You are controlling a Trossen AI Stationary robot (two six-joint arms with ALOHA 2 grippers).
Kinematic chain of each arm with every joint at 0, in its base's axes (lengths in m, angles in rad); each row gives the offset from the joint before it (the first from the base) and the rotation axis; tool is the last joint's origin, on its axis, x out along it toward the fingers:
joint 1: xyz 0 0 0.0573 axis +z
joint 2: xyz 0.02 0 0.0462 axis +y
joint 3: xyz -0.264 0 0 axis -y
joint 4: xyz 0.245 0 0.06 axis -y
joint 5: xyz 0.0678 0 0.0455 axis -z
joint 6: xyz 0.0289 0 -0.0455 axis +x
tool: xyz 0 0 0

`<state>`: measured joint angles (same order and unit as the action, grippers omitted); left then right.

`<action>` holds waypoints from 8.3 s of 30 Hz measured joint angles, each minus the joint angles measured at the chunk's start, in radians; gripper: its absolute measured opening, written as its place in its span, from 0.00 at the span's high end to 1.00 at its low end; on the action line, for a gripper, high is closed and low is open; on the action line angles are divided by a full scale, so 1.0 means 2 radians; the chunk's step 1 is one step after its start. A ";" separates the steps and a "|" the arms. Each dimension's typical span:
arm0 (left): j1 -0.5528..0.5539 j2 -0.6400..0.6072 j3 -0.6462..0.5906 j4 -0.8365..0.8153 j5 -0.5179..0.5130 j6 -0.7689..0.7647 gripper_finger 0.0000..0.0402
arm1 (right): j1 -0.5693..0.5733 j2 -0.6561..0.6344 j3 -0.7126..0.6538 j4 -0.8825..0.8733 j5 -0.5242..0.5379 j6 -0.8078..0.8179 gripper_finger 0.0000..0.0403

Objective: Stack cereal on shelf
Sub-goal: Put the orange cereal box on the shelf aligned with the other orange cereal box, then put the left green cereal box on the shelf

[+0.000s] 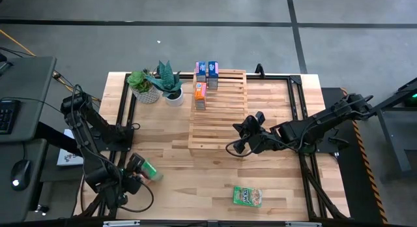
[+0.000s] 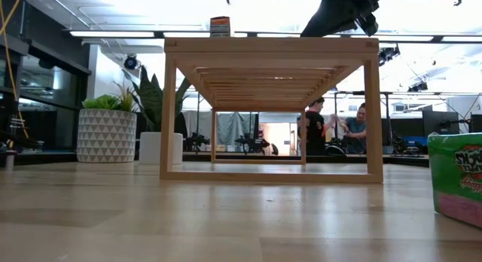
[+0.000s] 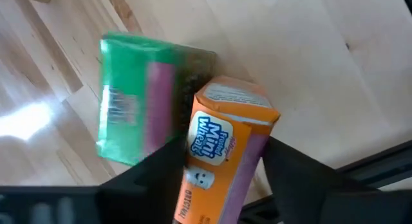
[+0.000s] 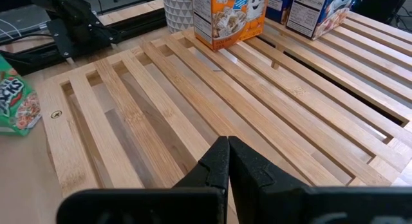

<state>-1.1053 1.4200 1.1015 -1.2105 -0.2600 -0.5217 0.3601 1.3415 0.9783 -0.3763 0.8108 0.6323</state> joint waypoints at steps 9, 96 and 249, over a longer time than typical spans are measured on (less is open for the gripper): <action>0.000 0.000 0.000 -0.003 0.017 0.001 0.70 | 0.000 0.000 0.000 0.000 0.000 0.000 1.00; 0.589 0.266 0.587 -0.047 -0.011 0.258 0.71 | 0.000 0.000 0.001 -0.032 0.009 -0.032 1.00; 0.463 -0.436 -0.326 0.722 -0.033 0.332 1.00 | -0.293 0.037 -0.005 0.259 -0.244 -0.289 1.00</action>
<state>-0.1791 0.5476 0.4503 0.2344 -0.3252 0.1429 -0.2253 1.4150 0.9676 0.1410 0.3222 0.0541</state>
